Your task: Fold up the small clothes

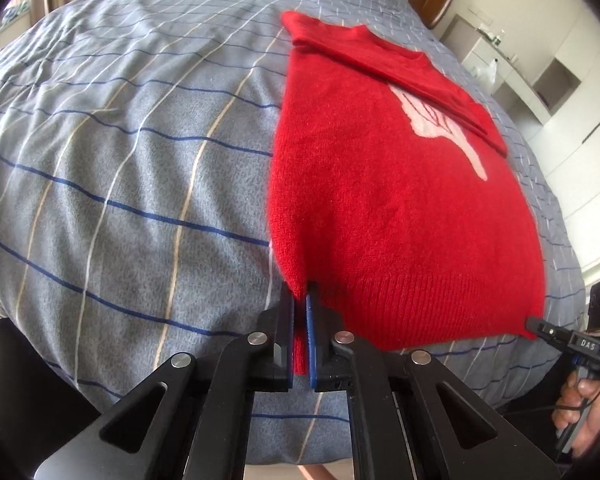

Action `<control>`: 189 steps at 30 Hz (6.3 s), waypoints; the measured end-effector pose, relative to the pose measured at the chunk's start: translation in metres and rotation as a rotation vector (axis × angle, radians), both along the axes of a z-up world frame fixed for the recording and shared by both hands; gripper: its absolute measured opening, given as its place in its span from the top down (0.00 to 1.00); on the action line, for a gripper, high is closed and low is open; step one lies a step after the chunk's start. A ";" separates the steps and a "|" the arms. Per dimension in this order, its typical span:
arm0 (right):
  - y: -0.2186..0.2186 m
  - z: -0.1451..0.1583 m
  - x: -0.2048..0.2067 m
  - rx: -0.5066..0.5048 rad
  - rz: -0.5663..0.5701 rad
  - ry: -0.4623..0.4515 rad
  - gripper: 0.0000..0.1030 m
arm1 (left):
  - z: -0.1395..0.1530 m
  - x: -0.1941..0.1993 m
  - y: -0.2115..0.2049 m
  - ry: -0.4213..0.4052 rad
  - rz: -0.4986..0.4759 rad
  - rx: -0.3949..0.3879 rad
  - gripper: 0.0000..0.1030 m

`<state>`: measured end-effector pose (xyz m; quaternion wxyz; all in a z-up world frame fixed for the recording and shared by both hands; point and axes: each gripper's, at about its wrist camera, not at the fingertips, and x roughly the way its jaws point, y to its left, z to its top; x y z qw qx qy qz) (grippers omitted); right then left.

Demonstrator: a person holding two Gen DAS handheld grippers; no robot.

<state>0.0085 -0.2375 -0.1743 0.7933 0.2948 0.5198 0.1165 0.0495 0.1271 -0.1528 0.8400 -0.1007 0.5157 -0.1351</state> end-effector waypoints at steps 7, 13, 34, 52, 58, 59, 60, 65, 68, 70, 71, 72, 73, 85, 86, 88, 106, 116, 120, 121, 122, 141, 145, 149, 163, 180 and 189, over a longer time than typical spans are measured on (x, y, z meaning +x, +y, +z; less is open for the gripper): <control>-0.014 0.039 0.003 0.108 -0.041 -0.133 0.96 | 0.056 0.014 0.013 -0.072 0.015 -0.267 0.98; -0.038 0.080 0.085 0.081 -0.106 -0.305 0.96 | 0.097 0.115 -0.005 -0.193 0.031 -0.309 0.98; -0.101 0.052 0.347 -0.027 -0.257 -0.287 0.60 | 0.048 0.347 -0.040 -0.153 0.234 -0.064 0.19; -0.121 0.040 0.247 -0.022 -0.120 -0.181 0.31 | 0.030 0.081 0.002 -0.160 0.103 -0.035 0.13; -0.083 0.017 0.281 -0.096 -0.107 -0.040 0.89 | 0.013 0.074 0.011 -0.199 0.164 0.020 0.12; -0.077 0.026 0.280 -0.113 -0.124 -0.046 0.90 | 0.011 0.071 0.013 -0.224 0.178 0.055 0.12; -0.071 0.038 0.279 -0.114 -0.129 -0.069 0.90 | 0.008 0.068 0.017 -0.243 0.187 0.076 0.12; -0.005 0.111 0.298 -0.097 -0.020 -0.191 0.90 | -0.009 0.059 0.040 -0.292 0.249 0.071 0.12; 0.058 0.132 0.326 -0.090 0.083 -0.214 0.90 | -0.009 0.065 0.054 -0.308 0.291 0.069 0.12; 0.102 0.130 0.342 -0.086 0.136 -0.217 0.90 | -0.009 0.067 0.063 -0.321 0.311 0.069 0.12; 0.122 0.126 0.350 -0.087 0.158 -0.214 0.90 | -0.010 0.069 0.065 -0.320 0.315 0.062 0.12; 0.141 0.120 0.355 -0.089 0.179 -0.208 0.90 | -0.011 0.069 0.068 -0.318 0.316 0.053 0.12; 0.159 0.113 0.360 -0.094 0.198 -0.200 0.90 | -0.011 0.070 0.068 -0.318 0.316 0.046 0.12; 0.212 0.086 0.344 0.274 0.425 -0.179 0.38 | -0.012 0.073 0.075 -0.315 0.327 0.012 0.12; 0.203 0.098 0.338 0.284 0.424 -0.216 0.37 | -0.012 0.073 0.076 -0.314 0.330 0.006 0.12; 0.182 0.119 0.326 0.226 0.398 -0.299 0.37 | -0.012 0.074 0.079 -0.311 0.336 -0.008 0.12; 0.223 0.094 0.268 -0.307 0.546 -0.359 0.77 | -0.014 0.069 0.071 -0.311 0.309 0.035 0.11; 0.140 0.044 0.256 -0.433 0.411 -0.203 0.77 | -0.012 0.067 0.061 -0.294 0.256 0.077 0.08; 0.129 0.055 0.246 -0.379 0.390 -0.211 0.69 | 0.017 0.080 0.061 -0.303 0.186 -0.047 0.08; 0.122 0.059 0.246 -0.359 0.378 -0.208 0.62 | 0.028 0.092 0.057 -0.308 0.163 -0.080 0.07; 0.113 0.064 0.247 -0.335 0.353 -0.211 0.45 | 0.040 0.109 0.052 -0.306 0.137 -0.110 0.05; 0.101 0.014 0.381 0.043 0.048 -0.068 0.63 | 0.002 0.292 -0.031 0.004 -0.036 -0.026 0.26; 0.150 0.049 0.365 -0.351 0.198 -0.245 0.70 | 0.009 0.275 -0.043 -0.051 -0.087 -0.022 0.79; 0.178 0.089 0.341 -0.478 0.248 -0.421 0.71 | 0.045 0.256 -0.037 -0.143 -0.061 -0.043 0.81; 0.119 0.107 0.328 -0.454 0.138 -0.331 0.19 | 0.056 0.212 -0.020 -0.229 -0.018 0.204 0.20; 0.103 0.171 0.125 -0.618 0.151 -0.412 0.09 | 0.158 0.066 -0.043 -0.505 0.148 0.372 0.01; 0.124 0.190 0.061 -0.611 0.182 -0.424 0.01 | 0.165 0.013 -0.054 -0.459 0.148 0.350 0.00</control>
